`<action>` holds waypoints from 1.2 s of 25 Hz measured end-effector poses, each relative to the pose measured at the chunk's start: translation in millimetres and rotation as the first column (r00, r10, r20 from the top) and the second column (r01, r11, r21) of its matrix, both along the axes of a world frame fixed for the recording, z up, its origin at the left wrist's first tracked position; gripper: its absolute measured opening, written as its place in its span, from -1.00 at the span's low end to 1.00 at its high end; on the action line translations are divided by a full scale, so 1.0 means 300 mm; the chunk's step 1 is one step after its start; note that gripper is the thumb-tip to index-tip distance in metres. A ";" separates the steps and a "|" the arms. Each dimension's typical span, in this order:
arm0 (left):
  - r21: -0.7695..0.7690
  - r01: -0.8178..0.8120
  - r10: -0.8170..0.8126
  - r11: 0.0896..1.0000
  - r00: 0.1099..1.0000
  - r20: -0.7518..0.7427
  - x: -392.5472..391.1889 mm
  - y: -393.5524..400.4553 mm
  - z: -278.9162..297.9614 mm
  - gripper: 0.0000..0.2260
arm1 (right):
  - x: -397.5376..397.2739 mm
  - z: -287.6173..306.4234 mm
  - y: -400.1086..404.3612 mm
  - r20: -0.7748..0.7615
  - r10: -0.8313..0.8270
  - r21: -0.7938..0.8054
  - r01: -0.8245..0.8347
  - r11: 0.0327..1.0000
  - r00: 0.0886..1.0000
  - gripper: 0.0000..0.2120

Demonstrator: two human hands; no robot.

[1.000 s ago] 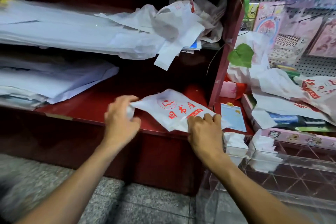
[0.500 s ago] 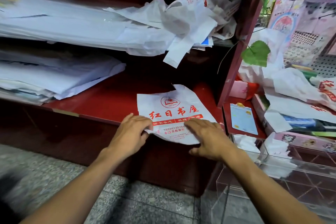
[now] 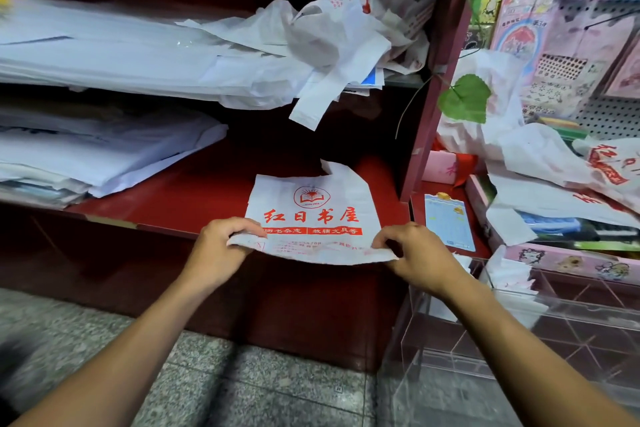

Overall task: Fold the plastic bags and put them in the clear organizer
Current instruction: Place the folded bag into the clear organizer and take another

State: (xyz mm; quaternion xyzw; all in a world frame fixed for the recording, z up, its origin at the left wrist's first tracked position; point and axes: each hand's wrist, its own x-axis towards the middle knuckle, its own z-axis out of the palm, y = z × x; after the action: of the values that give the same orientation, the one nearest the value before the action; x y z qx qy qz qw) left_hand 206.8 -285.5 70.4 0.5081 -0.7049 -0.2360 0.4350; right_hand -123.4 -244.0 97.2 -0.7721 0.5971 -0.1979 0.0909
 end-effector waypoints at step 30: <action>0.448 0.115 0.020 0.887 0.958 -0.285 0.118 0.090 0.009 -0.73 | 0.037 -0.045 0.047 -0.042 0.131 -0.089 -0.134 0.987 0.991 -0.70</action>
State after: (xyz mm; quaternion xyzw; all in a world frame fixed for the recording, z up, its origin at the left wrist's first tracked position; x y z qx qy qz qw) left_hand 242.2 -258.5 73.2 0.5402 -0.5719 -0.4766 0.3923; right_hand -112.4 -229.8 83.8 -0.8168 0.5363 -0.2047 0.0575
